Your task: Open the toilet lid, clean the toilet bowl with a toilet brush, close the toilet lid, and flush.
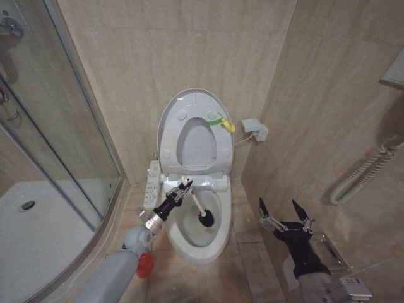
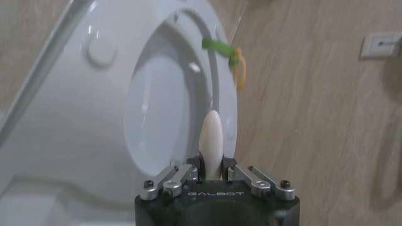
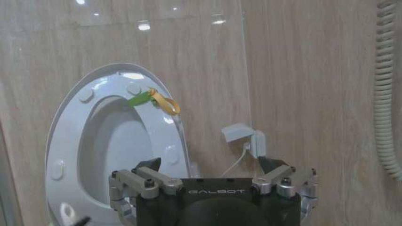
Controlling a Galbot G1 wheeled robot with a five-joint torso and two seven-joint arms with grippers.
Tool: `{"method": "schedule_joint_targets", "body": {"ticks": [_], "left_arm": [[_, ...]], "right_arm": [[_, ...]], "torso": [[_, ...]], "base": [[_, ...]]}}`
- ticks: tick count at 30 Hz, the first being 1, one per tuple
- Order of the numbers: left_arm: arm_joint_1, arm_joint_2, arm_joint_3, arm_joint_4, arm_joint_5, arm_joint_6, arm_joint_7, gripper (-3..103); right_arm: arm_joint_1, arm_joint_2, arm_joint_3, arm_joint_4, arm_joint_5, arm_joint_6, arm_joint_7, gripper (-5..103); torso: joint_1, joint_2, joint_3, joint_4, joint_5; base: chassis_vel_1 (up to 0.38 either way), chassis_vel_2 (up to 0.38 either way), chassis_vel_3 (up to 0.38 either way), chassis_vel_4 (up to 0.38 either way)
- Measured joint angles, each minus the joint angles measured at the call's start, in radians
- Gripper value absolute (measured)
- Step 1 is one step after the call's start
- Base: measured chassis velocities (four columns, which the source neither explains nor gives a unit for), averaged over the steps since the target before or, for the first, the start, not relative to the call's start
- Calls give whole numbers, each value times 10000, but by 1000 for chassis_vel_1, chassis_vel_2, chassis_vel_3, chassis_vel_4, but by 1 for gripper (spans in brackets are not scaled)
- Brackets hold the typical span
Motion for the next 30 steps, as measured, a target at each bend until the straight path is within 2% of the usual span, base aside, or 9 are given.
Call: {"method": "schedule_joint_targets", "body": {"ticks": [5, 14, 20, 23, 26, 30], "left_arm": [[-213, -372, 235, 977, 350, -254, 183, 21], [-734, -1124, 204, 2948, 1706, -1172, 728, 21], [-772, -1170, 245, 2708, 1826, -1165, 747, 21], [-674, -1168, 357, 1876, 1567, -936, 698, 21], [-612, -1210, 397, 1519, 1434, -836, 685, 21], [-575, -1358, 356, 1727, 1460, -876, 777, 21]], "right_arm": [[0, 0, 0, 0, 0, 0, 0, 100], [0, 0, 0, 0, 0, 0, 1, 100], [0, 0, 0, 0, 0, 0, 0, 100], [0, 0, 0, 0, 0, 0, 0, 100], [0, 0, 0, 0, 0, 0, 0, 100], [0, 0, 0, 0, 0, 0, 0, 100]], "torso": [[0, 0, 0, 0, 0], [0, 2, -2, 1, 0], [0, 1, 0, 1, 0], [0, 1, 0, -3, -2], [0, 1, 0, -3, -1], [0, 1, 0, -1, -1]], "base": [[0, 0, 0, 0], [0, 0, 0, 0], [0, 0, 0, 0], [0, 0, 0, 0], [0, 0, 0, 0], [0, 0, 0, 0]]}}
